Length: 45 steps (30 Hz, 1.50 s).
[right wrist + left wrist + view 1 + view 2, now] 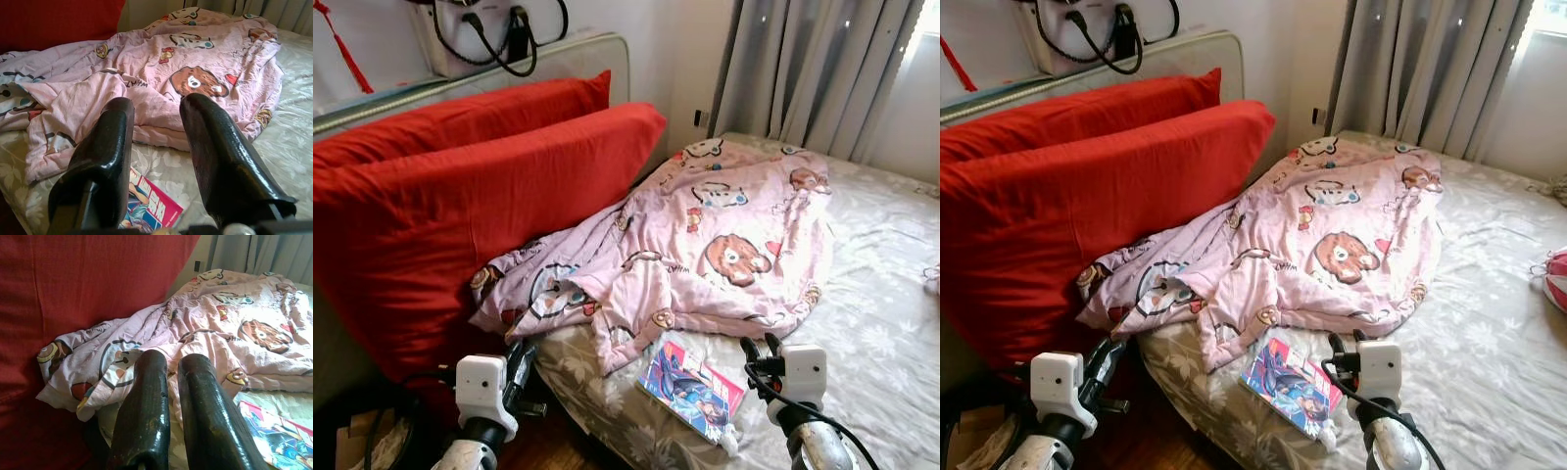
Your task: Clean up the room
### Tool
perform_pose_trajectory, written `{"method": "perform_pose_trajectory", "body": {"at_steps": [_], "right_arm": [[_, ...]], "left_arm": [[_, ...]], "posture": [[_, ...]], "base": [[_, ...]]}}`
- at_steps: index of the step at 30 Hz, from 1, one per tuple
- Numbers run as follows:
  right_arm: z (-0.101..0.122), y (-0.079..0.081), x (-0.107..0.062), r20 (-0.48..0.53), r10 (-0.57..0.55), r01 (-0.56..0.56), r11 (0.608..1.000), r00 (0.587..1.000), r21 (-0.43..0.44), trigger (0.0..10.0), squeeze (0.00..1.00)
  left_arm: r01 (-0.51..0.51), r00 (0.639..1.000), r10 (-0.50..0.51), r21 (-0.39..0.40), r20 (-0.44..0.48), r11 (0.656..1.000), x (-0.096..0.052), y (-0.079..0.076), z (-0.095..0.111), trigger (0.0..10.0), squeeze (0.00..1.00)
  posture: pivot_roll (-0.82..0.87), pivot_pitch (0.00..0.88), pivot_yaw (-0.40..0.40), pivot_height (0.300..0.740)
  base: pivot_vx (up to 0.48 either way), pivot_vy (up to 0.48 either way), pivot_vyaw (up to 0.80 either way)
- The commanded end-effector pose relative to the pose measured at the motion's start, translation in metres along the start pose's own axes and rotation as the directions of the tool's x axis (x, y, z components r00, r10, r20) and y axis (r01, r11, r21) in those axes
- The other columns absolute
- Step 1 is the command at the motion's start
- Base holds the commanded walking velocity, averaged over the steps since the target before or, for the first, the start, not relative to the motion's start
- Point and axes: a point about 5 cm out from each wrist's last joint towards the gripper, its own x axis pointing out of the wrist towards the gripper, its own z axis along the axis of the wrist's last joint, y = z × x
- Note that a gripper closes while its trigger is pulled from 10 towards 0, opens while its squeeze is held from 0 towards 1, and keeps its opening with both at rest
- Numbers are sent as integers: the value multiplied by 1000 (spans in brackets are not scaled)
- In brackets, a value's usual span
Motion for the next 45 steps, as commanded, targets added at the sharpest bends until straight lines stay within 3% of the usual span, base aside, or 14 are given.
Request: {"method": "perform_pose_trajectory", "body": {"at_steps": [1, 6, 12, 36, 45], "right_arm": [[1, 0, 1, -1, 3, -3, 1000, 1000, -10, 10000, 0], [-2, 1, 1, -27, 0, 0, 1000, 1000, -21, 10000, 0], [-3, 3, 0, -19, 13, -14, 1000, 1000, -22, 10000, 0], [-2, 3, -2, -2, 16, -16, 1000, 1000, -13, 10000, 0], [-7, 3, -1, -51, 41, -43, 998, 998, -37, 10000, 0]], "left_arm": [[-2, 1000, 2, -2, -7, 1000, -1, 1, -1, 10000, 0], [5, 1000, -5, -6, -15, 1000, -2, -1, -3, 10000, 0], [9, 1000, -10, -10, -20, 1000, -2, -3, -5, 10000, 0], [21, 999, -21, -25, -29, 999, -5, -9, -7, 10000, 0], [18, 999, -19, -21, -28, 1000, -4, -7, -6, 10000, 0]], "posture": [[86, 0, 1, 686], [80, 0, 5, 686], [80, 0, 5, 648], [79, 0, 4, 648], [77, 0, 5, 644]], "base": [[0, 0, 0], [0, 0, 0], [0, 0, 0], [0, 0, 0], [0, 0, 0]]}}
